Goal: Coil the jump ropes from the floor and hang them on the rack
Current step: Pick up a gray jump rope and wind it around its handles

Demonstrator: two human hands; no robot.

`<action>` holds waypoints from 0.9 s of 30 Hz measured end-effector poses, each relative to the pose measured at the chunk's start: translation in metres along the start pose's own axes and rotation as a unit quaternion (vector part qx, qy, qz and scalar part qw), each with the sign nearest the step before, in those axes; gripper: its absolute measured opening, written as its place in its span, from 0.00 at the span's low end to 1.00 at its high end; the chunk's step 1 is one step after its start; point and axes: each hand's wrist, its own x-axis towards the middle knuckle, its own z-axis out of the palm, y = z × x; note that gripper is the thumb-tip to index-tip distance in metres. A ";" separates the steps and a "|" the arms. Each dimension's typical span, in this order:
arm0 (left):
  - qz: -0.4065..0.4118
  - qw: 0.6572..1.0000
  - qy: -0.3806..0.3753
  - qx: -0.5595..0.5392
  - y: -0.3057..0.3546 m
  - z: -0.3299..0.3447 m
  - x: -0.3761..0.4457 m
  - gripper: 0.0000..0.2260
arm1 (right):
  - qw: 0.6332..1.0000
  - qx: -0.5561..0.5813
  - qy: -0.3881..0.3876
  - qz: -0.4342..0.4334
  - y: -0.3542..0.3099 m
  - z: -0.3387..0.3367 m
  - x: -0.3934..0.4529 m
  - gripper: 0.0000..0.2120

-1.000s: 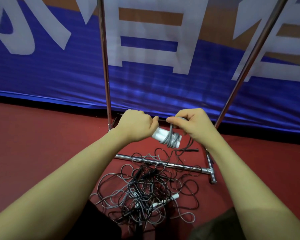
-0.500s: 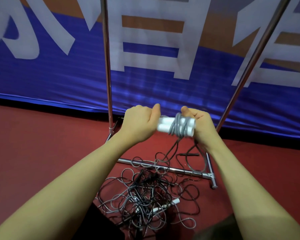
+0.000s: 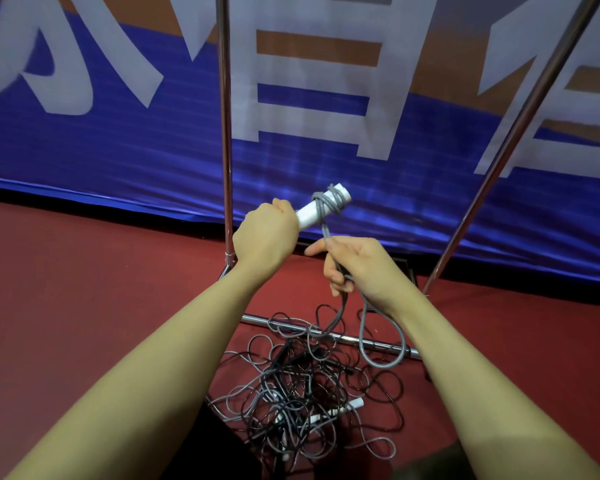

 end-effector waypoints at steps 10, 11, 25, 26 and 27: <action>0.109 0.975 0.008 0.191 -0.022 0.021 0.008 0.11 | 0.994 -0.095 -0.041 0.033 -0.009 -0.002 -0.013 0.08; 0.114 0.972 0.007 0.206 -0.024 0.023 0.010 0.12 | 0.992 -0.113 -0.041 0.032 -0.010 -0.003 -0.014 0.09; 0.384 0.875 -0.047 0.290 -0.023 0.023 -0.004 0.23 | 0.973 -0.227 0.033 -0.005 -0.014 -0.029 -0.017 0.05; 0.406 0.868 -0.036 0.284 -0.023 0.022 -0.005 0.24 | 0.979 -0.202 0.039 0.006 -0.013 -0.030 -0.017 0.05; 0.431 0.863 -0.019 0.264 -0.023 0.019 -0.005 0.26 | 0.984 -0.172 0.047 0.014 -0.013 -0.031 -0.017 0.06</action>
